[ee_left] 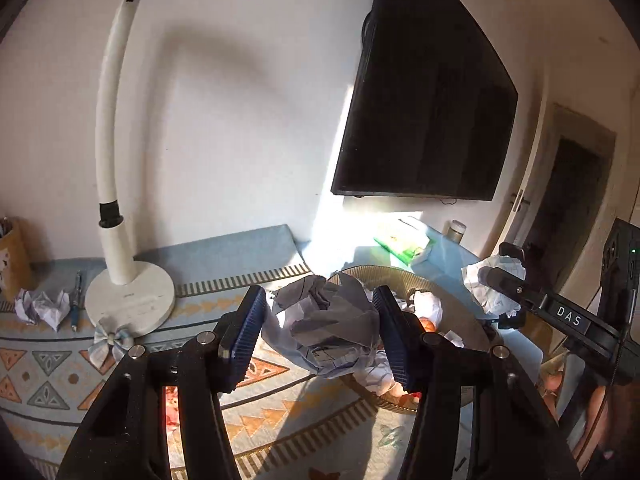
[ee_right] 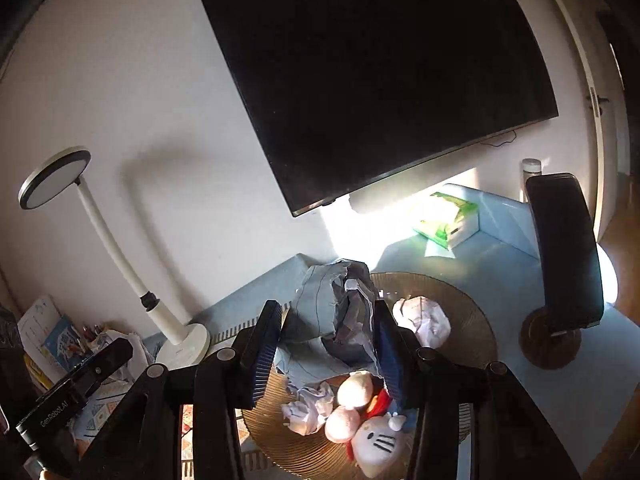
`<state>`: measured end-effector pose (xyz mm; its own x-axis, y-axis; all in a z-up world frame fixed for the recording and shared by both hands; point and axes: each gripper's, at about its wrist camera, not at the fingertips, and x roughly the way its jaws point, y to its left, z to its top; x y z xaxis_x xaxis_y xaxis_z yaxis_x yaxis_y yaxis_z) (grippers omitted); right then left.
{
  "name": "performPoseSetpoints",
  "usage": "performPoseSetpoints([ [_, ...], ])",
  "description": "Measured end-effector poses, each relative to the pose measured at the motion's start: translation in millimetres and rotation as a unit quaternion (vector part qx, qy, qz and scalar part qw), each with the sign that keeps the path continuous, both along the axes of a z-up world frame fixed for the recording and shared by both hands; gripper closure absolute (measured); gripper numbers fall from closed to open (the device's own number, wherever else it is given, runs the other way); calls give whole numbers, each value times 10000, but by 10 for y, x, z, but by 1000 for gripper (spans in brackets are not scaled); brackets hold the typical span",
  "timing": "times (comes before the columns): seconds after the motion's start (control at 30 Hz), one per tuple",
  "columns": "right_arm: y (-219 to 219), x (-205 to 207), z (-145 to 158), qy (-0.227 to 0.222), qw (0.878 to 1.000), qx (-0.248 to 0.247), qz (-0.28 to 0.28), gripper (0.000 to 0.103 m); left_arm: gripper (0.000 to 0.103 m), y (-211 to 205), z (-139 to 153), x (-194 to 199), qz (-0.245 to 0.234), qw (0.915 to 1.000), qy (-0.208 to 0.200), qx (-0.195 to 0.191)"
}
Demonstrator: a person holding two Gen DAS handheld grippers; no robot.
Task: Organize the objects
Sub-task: 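Carry both paper balls over the brown bowl and open both tools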
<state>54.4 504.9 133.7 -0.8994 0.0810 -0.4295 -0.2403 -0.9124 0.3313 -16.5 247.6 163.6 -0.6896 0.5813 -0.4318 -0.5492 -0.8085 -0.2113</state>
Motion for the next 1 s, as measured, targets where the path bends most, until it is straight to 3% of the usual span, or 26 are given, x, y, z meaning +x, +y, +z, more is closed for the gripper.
performPoseSetpoints([
  [0.13,335,-54,-70,-260,9984,-192,-458,56,50,501,-100,-67,-206,9997,-7,-89],
  [0.23,575,-109,-173,-320,9956,-812,-351,56,50,746,-121,5,-392,9992,13,-63],
  [0.3,636,-169,-227,-411,9946,-852,-434,56,48,874,-118,24,-489,9987,75,-132],
  [0.33,650,-204,-255,-471,9944,-806,-492,52,43,929,-130,12,-474,9987,101,-185],
  [0.37,652,-233,-284,-517,9944,-780,-499,37,37,964,-146,-8,-466,9986,82,-222],
  [0.4,654,-248,-313,-514,9944,-786,-490,29,20,981,-169,-30,-447,9986,28,-279],
  [0.43,657,-233,-337,-439,9948,-797,-461,27,18,963,-187,-30,-428,9987,4,-283],
  [0.57,544,-147,-340,-377,9975,-509,-323,27,18,771,-230,33,-532,9982,26,-279],
  [0.7,328,-83,-300,-301,9973,-668,46,27,18,434,-275,28,-359,9983,-258,-378],
  [0.8,21,-76,-242,-229,9946,-838,567,27,18,-74,-284,21,-203,9971,-713,188],
  [0.9,-420,-92,-133,-122,9943,-545,913,27,18,-644,-212,68,86,9929,-901,766],
  [1.0,-954,-86,-42,98,9905,-46,1368,27,17,-1167,-139,169,790,9932,-570,644],
])
